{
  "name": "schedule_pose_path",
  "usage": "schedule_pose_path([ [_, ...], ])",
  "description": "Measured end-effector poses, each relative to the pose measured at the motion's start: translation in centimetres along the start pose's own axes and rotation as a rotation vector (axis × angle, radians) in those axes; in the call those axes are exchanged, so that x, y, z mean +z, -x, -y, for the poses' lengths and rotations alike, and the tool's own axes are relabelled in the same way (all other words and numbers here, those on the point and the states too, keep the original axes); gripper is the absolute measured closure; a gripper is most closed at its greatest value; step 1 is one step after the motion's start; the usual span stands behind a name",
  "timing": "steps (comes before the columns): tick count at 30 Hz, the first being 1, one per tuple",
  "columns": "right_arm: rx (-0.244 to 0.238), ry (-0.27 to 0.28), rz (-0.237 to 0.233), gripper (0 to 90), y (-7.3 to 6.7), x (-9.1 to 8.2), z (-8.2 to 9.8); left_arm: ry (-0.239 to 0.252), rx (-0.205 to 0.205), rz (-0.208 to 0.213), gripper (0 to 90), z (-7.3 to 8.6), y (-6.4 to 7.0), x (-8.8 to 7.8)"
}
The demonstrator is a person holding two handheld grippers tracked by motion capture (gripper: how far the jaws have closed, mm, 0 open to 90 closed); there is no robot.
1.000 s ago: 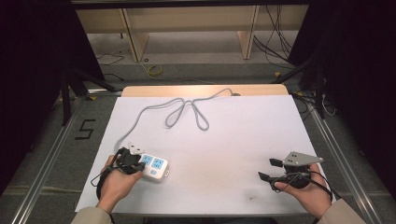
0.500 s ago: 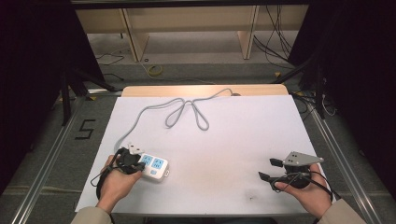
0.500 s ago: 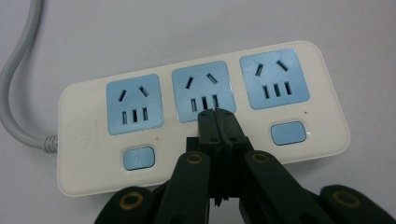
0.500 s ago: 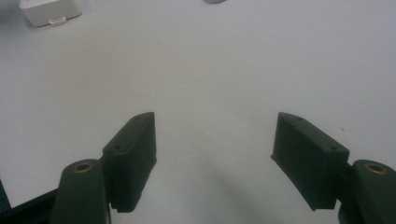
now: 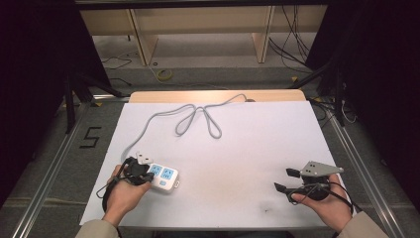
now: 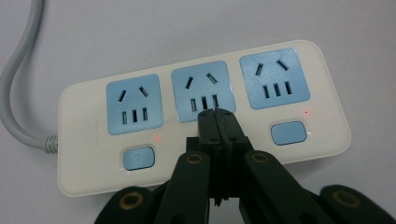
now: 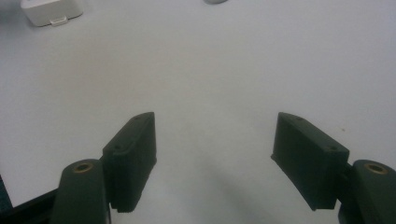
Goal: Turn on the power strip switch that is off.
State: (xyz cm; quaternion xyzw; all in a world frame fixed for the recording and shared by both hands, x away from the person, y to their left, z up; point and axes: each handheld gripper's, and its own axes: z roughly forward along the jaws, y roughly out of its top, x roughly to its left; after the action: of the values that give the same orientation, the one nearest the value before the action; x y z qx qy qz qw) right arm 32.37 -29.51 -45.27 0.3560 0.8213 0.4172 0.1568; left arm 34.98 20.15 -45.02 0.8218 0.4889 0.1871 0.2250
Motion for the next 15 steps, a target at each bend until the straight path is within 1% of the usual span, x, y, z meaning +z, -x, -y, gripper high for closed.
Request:
schedule_pose_path([
  [5,0.001,0.0,0.002,30.6,0.03,0.01,0.02,0.006,-0.006,0.001,90.0,0.0,-0.01,0.07],
  [8,0.001,0.002,0.001,30.6,0.01,0.0,0.0,0.005,-0.001,0.0,90.0,-0.01,0.03,0.06],
  [15,0.004,0.0,0.0,30.6,0.02,0.02,0.02,0.004,-0.006,-0.001,90.0,-0.02,0.03,0.06],
])
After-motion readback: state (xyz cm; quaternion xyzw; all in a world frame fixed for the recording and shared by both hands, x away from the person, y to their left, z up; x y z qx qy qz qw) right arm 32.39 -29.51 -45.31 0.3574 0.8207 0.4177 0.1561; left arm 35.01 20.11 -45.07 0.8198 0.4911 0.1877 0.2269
